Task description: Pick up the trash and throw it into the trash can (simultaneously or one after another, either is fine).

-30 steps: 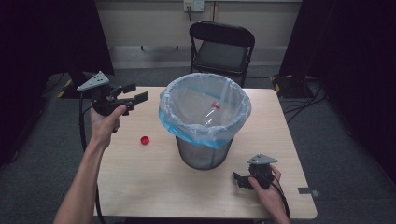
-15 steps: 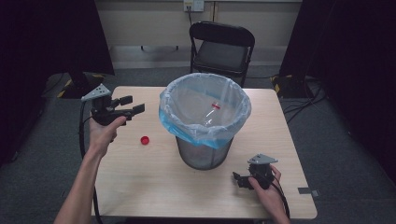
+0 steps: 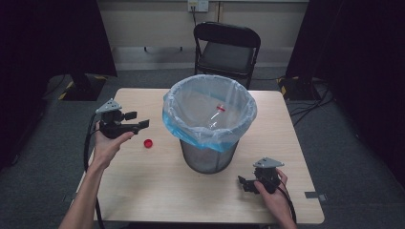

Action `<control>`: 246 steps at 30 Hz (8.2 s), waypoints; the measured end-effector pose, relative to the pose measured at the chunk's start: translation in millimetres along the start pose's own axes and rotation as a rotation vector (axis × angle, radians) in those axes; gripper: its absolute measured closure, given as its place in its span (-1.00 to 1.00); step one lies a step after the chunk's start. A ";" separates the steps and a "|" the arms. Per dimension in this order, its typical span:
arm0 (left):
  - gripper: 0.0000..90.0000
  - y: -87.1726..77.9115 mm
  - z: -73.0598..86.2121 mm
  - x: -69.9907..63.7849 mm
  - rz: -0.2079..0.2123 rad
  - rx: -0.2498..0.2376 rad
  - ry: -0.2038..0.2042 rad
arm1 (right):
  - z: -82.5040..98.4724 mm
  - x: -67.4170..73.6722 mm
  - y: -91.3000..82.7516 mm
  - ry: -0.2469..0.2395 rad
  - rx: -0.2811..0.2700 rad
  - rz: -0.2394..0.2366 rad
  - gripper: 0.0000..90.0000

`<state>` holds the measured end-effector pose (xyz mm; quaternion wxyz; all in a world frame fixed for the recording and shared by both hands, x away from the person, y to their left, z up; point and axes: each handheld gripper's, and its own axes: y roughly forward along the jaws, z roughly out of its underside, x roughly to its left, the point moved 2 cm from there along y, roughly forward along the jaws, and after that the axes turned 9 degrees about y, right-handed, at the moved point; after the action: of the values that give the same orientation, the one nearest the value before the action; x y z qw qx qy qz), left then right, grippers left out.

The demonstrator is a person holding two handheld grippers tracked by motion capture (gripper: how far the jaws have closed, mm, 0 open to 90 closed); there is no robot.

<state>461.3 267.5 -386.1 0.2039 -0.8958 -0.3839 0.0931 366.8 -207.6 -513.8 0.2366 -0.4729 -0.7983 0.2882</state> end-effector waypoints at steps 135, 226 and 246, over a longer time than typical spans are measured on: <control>0.32 10.1 -1.6 -15.2 0.018 -0.055 0.027 | 0.0 0.0 0.0 0.000 0.000 0.000 -0.79; 0.32 -3.4 -157.9 -91.8 0.251 -0.363 0.135 | 0.0 0.0 0.0 0.000 0.000 0.000 -0.79; 0.30 22.5 -172.5 -122.9 0.370 -0.260 0.199 | 0.0 0.0 0.0 -0.001 -0.001 0.001 -0.79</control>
<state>447.1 113.5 -239.5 0.1033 -0.9742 -0.2003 -0.0101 366.8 -207.6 -513.9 0.2361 -0.4732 -0.7983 0.2882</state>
